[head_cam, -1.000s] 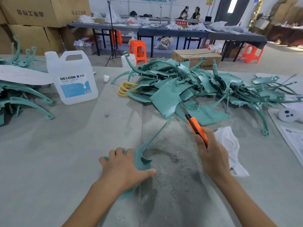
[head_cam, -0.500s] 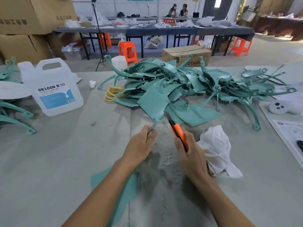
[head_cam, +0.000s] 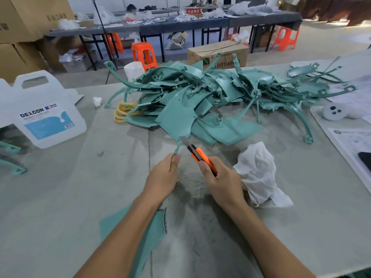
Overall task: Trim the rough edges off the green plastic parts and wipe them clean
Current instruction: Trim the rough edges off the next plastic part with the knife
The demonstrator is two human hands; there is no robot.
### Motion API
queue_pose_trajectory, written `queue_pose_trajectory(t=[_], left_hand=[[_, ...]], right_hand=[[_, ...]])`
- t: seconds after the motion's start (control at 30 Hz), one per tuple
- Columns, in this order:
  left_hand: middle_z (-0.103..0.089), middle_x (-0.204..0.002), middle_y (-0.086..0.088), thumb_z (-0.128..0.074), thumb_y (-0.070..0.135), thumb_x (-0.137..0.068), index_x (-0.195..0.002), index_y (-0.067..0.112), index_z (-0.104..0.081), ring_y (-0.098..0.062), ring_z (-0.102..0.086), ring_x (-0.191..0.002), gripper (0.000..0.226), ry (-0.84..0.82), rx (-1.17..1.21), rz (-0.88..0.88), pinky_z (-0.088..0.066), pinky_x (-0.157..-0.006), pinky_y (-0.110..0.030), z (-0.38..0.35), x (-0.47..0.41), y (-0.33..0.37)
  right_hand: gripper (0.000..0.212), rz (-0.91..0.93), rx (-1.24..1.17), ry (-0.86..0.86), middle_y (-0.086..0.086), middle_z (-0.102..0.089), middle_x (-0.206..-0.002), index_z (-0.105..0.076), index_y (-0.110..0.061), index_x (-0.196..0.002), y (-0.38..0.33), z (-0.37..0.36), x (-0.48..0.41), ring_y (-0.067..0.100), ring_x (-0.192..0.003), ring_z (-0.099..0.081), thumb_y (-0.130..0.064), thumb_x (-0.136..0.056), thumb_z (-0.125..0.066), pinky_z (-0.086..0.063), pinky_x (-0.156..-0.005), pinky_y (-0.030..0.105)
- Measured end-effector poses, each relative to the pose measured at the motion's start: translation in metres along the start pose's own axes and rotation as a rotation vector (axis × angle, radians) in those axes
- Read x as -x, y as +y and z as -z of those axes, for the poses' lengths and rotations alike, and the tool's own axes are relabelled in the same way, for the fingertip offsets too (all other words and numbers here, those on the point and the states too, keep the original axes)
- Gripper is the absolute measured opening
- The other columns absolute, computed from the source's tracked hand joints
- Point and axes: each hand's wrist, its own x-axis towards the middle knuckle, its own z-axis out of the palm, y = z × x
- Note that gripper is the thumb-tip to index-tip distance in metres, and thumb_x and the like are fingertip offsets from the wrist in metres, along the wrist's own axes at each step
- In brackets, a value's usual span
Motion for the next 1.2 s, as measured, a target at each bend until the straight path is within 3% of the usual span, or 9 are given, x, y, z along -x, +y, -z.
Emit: queue_pose_trajectory(t=[0.47, 0.8, 0.87, 1.0, 1.1, 1.2], left_hand=[[-0.056, -0.073, 0.001, -0.019, 0.064, -0.100, -0.078, 0.022, -0.043, -0.020, -0.056, -0.074, 0.054, -0.020, 0.002, -0.022, -0.049, -0.076, -0.044, 0.001, -0.001, -0.001], [-0.062, -0.079, -0.001, -0.024, 0.060, -0.103, -0.084, 0.019, -0.051, -0.019, -0.059, -0.077, 0.053, -0.032, 0.069, -0.011, -0.049, -0.078, -0.041, 0.004, -0.001, -0.002], [-0.061, -0.077, 0.000, -0.024, 0.058, -0.104, -0.083, 0.019, -0.052, -0.016, -0.058, -0.075, 0.052, -0.042, 0.070, -0.013, -0.048, -0.074, -0.039, 0.005, -0.003, -0.002], [-0.042, -0.064, 0.010, -0.026, 0.056, -0.105, -0.071, 0.023, -0.037, -0.004, -0.041, -0.057, 0.048, -0.050, 0.109, -0.012, -0.033, -0.058, -0.031, 0.006, -0.004, -0.001], [-0.039, -0.060, 0.010, -0.029, 0.055, -0.104, -0.071, 0.022, -0.036, -0.008, -0.036, -0.054, 0.048, -0.101, 0.183, 0.028, -0.030, -0.056, -0.033, 0.010, -0.009, -0.003], [-0.032, -0.054, 0.014, -0.030, 0.054, -0.105, -0.073, 0.022, -0.035, -0.006, -0.029, -0.047, 0.045, -0.181, 0.327, 0.099, -0.024, -0.050, -0.027, 0.014, -0.013, -0.005]], right_hand=[[0.027, -0.010, -0.002, 0.014, -0.008, -0.057, -0.058, -0.052, -0.037, -0.094, 0.000, -0.002, -0.001, 0.007, -0.053, -0.055, -0.062, -0.100, -0.042, -0.039, -0.051, 0.031], [0.035, 0.036, 0.016, 0.002, -0.007, -0.057, -0.056, -0.053, -0.031, -0.095, 0.000, -0.004, 0.001, 0.007, -0.051, -0.056, -0.063, -0.099, -0.040, -0.039, -0.050, 0.030], [0.034, 0.045, 0.056, 0.000, -0.008, -0.057, -0.056, -0.052, -0.032, -0.097, -0.001, -0.004, 0.003, 0.006, -0.051, -0.056, -0.064, -0.099, -0.039, -0.041, -0.051, 0.031], [0.030, 0.013, 0.042, 0.009, -0.006, -0.057, -0.057, -0.052, -0.033, -0.099, -0.001, -0.004, 0.000, 0.010, -0.052, -0.057, -0.060, -0.101, -0.041, -0.045, -0.053, 0.034], [0.032, 0.049, 0.102, -0.013, -0.007, -0.058, -0.059, -0.053, -0.031, -0.101, -0.005, -0.005, 0.002, 0.013, -0.054, -0.059, -0.060, -0.101, -0.039, -0.049, -0.055, 0.037], [0.030, -0.043, 0.033, 0.023, -0.006, -0.058, -0.060, -0.051, -0.032, -0.100, -0.004, -0.005, -0.001, 0.015, -0.057, -0.059, -0.060, -0.101, -0.040, -0.049, -0.058, 0.037]])
